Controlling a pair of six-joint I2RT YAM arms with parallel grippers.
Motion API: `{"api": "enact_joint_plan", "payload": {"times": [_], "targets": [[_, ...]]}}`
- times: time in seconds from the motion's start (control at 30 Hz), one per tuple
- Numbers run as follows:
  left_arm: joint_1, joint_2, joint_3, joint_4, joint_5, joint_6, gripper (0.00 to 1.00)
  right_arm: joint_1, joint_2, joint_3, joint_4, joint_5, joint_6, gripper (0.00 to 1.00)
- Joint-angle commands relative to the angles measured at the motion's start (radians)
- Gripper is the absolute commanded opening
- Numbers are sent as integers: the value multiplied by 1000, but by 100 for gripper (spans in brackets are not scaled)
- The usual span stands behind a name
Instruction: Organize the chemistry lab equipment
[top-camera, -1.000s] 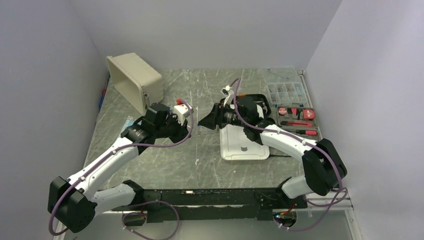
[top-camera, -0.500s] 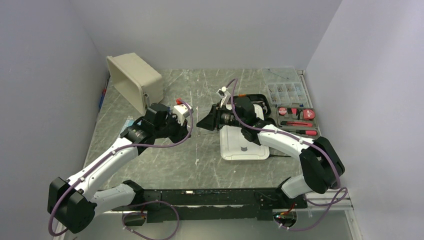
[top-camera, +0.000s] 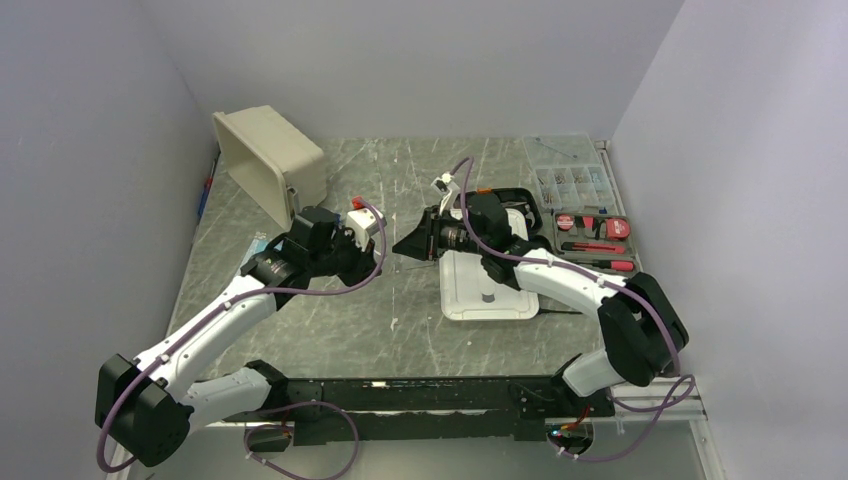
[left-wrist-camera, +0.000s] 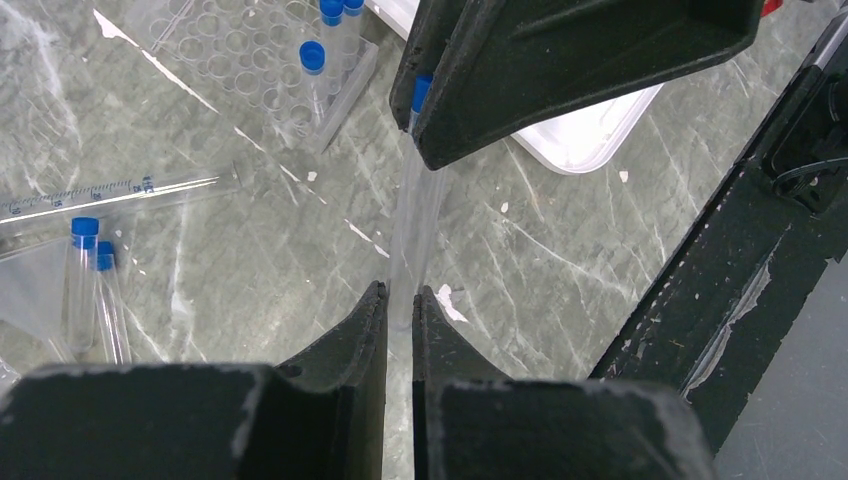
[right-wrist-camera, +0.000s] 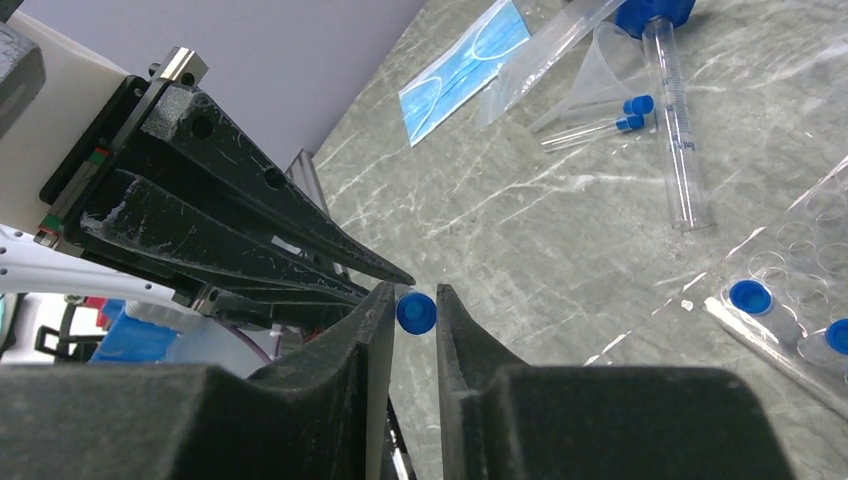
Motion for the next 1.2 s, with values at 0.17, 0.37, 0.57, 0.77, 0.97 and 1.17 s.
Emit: {"api": "enact_joint_plan", "payload": {"times": [0.17,0.37,0.57,0.77,0.97,1.17], "targets": [[-5,-21,3,31,15,10,0,13,6,50,30,0,-32,13],[-5,-36,9,20,-41,2,66,27,-73,78,-139,168,-167,11],[18,-117,-13,42,-176,-17,99,122,-130,158,-365,548,-402,11],[130,-182,-34,53,-293,-96,99,197,-53,253,-451,794,-524,11],[149,-184,-27,22,-370,-90,99,241,61,299,-434,889,-581,11],[147,-178,-30,29,-334,-81,99,243,157,342,-416,865,-579,10]]}}
